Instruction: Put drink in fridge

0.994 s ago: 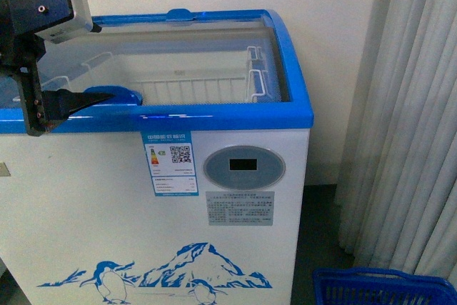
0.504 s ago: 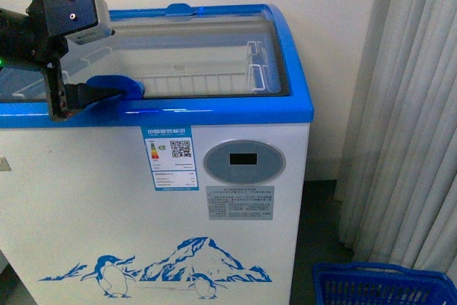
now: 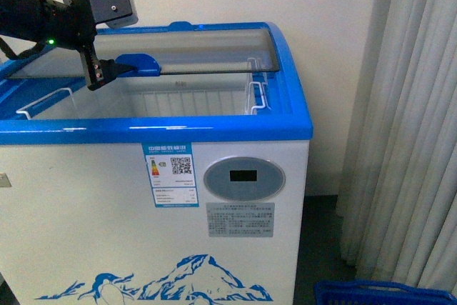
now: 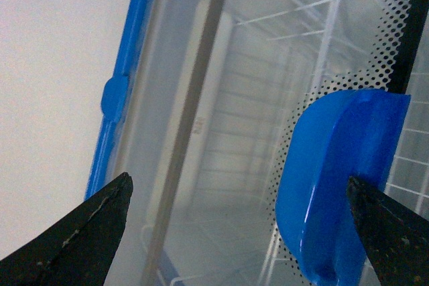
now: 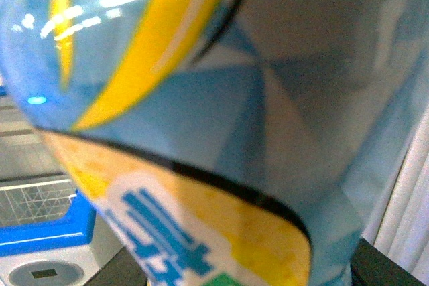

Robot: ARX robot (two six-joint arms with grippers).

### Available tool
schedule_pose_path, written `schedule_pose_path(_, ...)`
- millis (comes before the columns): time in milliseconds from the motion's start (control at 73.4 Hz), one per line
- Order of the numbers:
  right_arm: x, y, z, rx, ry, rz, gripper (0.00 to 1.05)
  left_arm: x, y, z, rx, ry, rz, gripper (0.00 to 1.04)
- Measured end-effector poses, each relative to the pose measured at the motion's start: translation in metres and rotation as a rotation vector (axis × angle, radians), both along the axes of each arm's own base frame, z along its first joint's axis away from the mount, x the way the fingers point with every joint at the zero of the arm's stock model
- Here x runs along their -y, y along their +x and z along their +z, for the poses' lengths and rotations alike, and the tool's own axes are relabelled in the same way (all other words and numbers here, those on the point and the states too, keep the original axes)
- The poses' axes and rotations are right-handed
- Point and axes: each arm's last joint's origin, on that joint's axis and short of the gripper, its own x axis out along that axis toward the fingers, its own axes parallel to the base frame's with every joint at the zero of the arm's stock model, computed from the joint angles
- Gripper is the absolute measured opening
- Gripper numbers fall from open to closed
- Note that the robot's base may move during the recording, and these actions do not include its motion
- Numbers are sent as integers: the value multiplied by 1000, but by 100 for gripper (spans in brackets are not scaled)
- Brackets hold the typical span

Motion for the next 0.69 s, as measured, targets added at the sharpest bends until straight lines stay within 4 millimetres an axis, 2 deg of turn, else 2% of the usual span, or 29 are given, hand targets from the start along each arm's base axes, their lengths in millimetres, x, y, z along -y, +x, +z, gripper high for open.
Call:
schedule_pose_path(204, 0, 0, 0, 0, 0, 0, 40, 7, 38, 5, 78, -103, 180, 97)
schedule_pose_path(300, 0, 0, 0, 0, 0, 0, 40, 10, 44, 10, 105, -165, 246, 97)
schedule_pose_path(422, 0, 0, 0, 0, 0, 0, 40, 9, 42, 19, 133, -294, 350, 97)
schedule_pose_path(572, 0, 0, 0, 0, 0, 0, 40, 2, 13, 44, 88, -555, 458, 97)
schedule_pose_path(681, 0, 0, 0, 0, 0, 0, 40, -1, -28, 62, 2, -779, 475, 97)
schedule_pose_path(694, 0, 0, 0, 0, 0, 0, 40, -2, -38, 66, -14, -812, 468, 97)
